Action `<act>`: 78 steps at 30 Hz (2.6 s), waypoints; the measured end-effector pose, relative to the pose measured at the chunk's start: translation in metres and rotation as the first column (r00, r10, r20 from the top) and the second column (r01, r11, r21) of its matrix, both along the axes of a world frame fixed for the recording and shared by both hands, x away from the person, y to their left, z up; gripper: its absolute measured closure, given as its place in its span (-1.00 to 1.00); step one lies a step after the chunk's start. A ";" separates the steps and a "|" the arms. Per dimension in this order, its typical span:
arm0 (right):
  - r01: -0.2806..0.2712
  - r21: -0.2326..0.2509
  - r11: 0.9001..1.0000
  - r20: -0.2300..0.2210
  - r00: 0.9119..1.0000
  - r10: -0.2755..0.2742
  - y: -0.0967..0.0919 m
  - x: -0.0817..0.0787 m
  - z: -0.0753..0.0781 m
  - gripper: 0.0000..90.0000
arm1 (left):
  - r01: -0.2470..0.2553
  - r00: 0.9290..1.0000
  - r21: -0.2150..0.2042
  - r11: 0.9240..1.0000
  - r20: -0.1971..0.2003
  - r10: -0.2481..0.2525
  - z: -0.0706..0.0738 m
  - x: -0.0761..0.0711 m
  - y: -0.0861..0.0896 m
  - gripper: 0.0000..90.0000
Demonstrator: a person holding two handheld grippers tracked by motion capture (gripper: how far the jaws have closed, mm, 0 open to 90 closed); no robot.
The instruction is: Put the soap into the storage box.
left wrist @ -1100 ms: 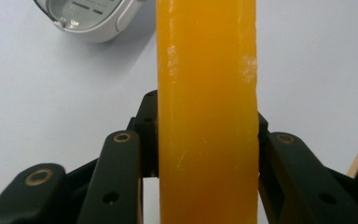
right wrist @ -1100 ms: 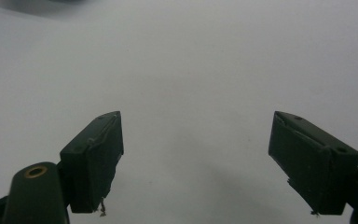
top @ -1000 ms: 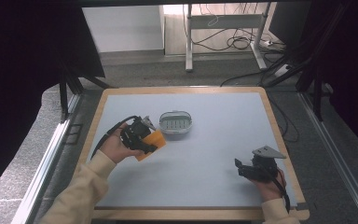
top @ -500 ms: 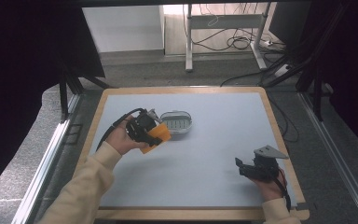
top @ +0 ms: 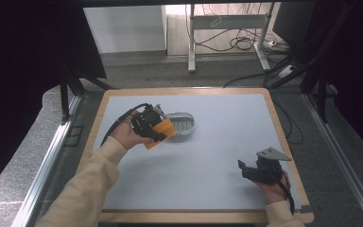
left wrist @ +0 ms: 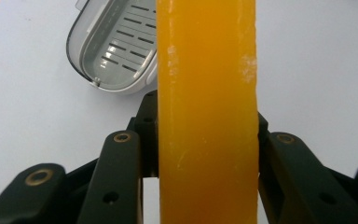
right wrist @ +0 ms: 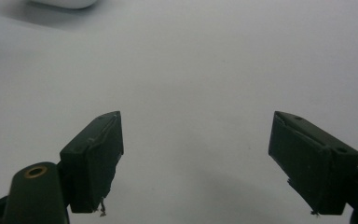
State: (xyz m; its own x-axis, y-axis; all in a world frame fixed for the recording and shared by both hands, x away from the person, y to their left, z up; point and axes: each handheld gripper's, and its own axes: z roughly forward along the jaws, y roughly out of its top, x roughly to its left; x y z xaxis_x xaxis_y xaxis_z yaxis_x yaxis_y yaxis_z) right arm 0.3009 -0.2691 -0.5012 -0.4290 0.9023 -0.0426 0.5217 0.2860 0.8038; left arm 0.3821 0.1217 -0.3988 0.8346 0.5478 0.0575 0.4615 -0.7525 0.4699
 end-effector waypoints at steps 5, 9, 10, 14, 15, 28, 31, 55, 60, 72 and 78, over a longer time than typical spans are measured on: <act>0.000 -0.002 1.000 -0.002 1.000 0.000 0.000 0.000 -0.001 -0.60 | 0.001 1.000 0.006 1.000 0.004 -0.001 0.000 0.005 -0.002 0.38; 0.002 -0.002 1.000 -0.003 1.000 -0.002 0.000 0.001 -0.001 -0.60 | -0.005 1.000 0.002 1.000 -0.001 0.005 0.000 0.009 -0.002 0.38; 0.002 -0.002 1.000 -0.004 1.000 -0.002 0.000 0.001 -0.001 -0.60 | -0.004 1.000 0.001 1.000 -0.001 0.004 0.000 0.010 -0.002 0.38; -0.002 -0.002 1.000 -0.008 1.000 0.002 0.000 0.001 -0.001 -0.60 | -0.005 1.000 0.008 1.000 0.004 0.005 0.000 0.014 -0.003 0.38; -0.003 -0.003 1.000 -0.007 1.000 0.003 0.001 0.001 -0.001 -0.60 | -0.005 1.000 0.012 1.000 0.002 0.005 0.000 0.015 -0.003 0.38; -0.001 -0.005 1.000 -0.008 1.000 0.001 0.000 0.001 -0.002 -0.60 | -0.010 1.000 0.022 1.000 -0.013 0.010 -0.004 0.033 -0.011 0.38; -0.001 -0.005 1.000 -0.007 1.000 0.001 0.000 0.001 -0.002 -0.60 | -0.004 1.000 0.026 1.000 -0.020 0.005 -0.006 0.037 -0.012 0.38; 0.013 -0.015 1.000 -0.006 1.000 -0.013 -0.003 0.003 -0.002 -0.60 | 0.061 0.998 0.042 0.997 -0.028 -0.060 -0.013 0.077 -0.034 0.38; 0.013 -0.013 1.000 -0.008 1.000 -0.013 -0.004 0.003 -0.003 -0.60 | 0.071 0.997 0.044 0.997 -0.030 -0.070 -0.017 0.081 -0.036 0.38; 0.019 -0.010 1.000 -0.003 1.000 -0.019 -0.006 0.003 -0.002 -0.60 | 0.101 0.995 0.037 0.994 -0.007 -0.101 -0.014 0.090 -0.043 0.38; 0.019 -0.009 1.000 -0.004 1.000 -0.019 -0.007 0.003 -0.002 -0.60 | 0.128 0.992 0.051 0.990 -0.004 -0.128 -0.016 0.097 -0.048 0.38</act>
